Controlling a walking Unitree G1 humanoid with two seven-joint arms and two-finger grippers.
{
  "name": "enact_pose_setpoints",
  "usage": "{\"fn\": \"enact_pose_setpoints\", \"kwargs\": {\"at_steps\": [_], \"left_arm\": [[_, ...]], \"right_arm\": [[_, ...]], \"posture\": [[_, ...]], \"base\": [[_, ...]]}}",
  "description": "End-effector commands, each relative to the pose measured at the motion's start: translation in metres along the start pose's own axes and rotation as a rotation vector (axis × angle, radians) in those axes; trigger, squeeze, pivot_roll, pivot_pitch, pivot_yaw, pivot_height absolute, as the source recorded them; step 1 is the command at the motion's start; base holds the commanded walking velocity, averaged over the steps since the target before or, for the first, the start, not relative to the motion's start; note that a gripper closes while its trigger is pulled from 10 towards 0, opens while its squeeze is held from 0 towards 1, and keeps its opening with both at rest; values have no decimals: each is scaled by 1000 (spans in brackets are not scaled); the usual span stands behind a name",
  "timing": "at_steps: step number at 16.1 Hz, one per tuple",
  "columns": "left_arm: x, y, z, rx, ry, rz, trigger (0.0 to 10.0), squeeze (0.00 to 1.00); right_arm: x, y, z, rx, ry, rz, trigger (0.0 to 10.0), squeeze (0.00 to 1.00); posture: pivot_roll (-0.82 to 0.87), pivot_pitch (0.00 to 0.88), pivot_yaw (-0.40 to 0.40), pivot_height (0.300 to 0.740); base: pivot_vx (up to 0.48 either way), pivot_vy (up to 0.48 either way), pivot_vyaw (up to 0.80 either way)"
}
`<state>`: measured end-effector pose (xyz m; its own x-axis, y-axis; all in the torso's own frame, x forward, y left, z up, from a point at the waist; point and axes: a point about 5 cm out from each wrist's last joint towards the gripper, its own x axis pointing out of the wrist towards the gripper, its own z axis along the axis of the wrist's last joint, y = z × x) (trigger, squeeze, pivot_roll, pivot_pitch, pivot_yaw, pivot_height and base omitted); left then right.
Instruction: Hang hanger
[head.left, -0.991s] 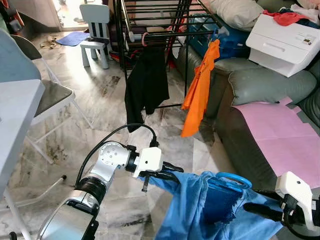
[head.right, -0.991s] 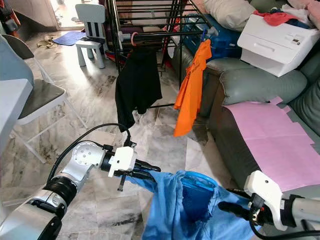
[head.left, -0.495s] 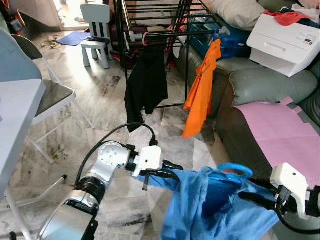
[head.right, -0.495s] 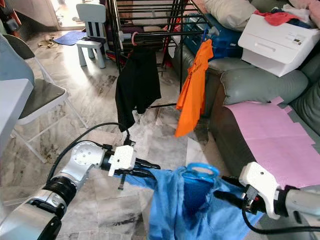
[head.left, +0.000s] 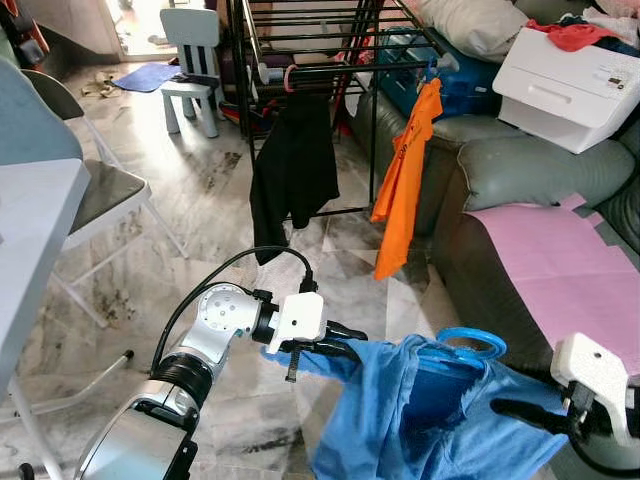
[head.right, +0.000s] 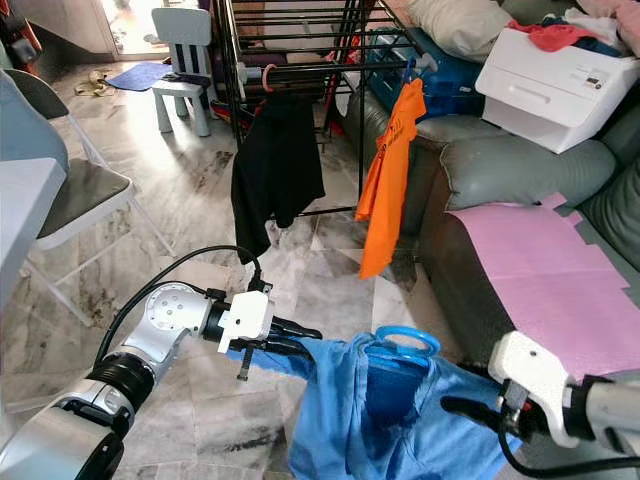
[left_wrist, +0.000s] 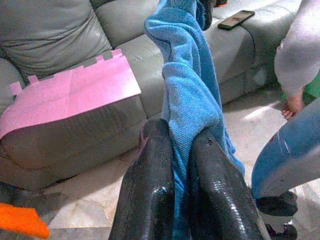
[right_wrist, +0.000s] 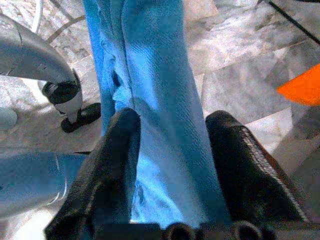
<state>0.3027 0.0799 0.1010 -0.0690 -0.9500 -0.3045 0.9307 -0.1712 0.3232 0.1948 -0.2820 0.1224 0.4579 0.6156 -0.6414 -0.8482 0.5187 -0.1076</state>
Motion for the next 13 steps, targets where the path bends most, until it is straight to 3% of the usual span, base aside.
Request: {"fn": "enact_pose_setpoints", "kwargs": {"at_steps": [1, 13], "left_arm": [[0, 3, 3, 17, 5, 3, 0, 0], [-1, 5, 3, 17, 10, 24, 0, 0]], "right_arm": [[-4, -1, -4, -9, 36, 10, 0, 0], [-3, -4, -8, 10, 12, -23, 0, 0]], "posture": [[23, 0, -33, 740], [26, 0, -45, 740]], "base": [[0, 0, 0], [0, 0, 0]]}}
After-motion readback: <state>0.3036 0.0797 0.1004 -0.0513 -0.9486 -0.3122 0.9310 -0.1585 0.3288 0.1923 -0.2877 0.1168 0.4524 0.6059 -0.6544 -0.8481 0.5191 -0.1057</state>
